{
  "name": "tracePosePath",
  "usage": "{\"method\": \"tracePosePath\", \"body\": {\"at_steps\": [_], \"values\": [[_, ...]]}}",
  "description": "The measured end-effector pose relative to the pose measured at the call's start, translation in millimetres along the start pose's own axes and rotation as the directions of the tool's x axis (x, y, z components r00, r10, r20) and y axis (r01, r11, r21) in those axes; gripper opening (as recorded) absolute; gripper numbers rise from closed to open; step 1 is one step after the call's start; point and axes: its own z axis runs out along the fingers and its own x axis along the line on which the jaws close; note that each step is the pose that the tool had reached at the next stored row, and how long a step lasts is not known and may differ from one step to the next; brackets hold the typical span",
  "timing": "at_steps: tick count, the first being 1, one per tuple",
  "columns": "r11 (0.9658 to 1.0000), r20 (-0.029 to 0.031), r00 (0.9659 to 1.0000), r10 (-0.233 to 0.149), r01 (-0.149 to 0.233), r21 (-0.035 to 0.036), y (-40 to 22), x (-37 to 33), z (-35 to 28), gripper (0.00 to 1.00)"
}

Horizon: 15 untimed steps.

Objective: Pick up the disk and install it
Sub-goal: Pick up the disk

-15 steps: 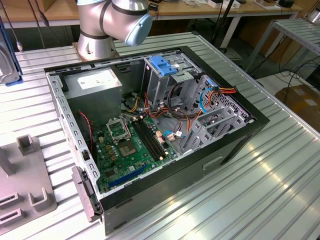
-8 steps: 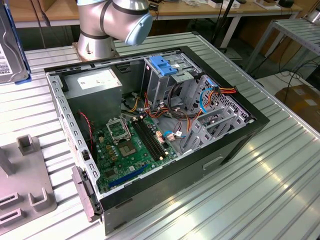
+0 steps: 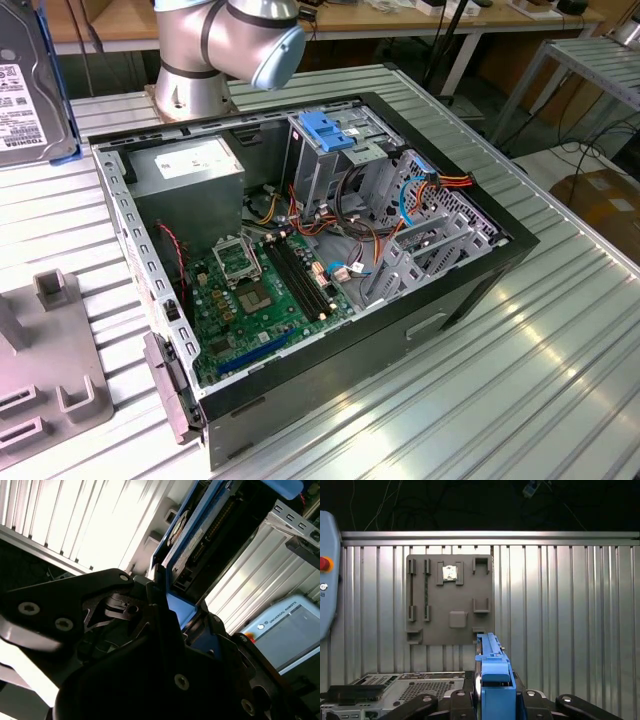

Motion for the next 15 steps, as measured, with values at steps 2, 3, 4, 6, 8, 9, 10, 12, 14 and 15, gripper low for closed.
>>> {"method": "tracePosePath", "body": {"at_steps": [2,3,4,6,8,9,10,12,14,15], "values": [[1.0,0.0,1.0,0.0,0.0,0.0,-5.1,-0.1,-0.2,0.37],[1.0,0.0,1.0,0.0,0.0,0.0,-6.6,-0.1,-0.2,0.37],[1.0,0.0,1.0,0.0,0.0,0.0,-9.0,-0.2,-0.3,0.37],[1.0,0.0,1.0,0.0,0.0,0.0,-11.9,-0.2,-0.3,0.37],[1.0,0.0,1.0,0.0,0.0,0.0,-15.0,-0.3,-0.4,0.37],[1.0,0.0,1.0,0.0,0.0,0.0,-16.3,-0.3,-0.5,0.37],[1.0,0.0,1.0,0.0,0.0,0.0,-17.9,-0.3,-0.5,0.37],[1.0,0.0,1.0,0.0,0.0,0.0,-21.1,-0.4,-0.6,0.37],[1.0,0.0,1.0,0.0,0.0,0.0,-24.5,-0.4,-0.7,0.37],[1.0,0.0,1.0,0.0,0.0,0.0,-26.0,-0.4,-0.8,0.37]]}}
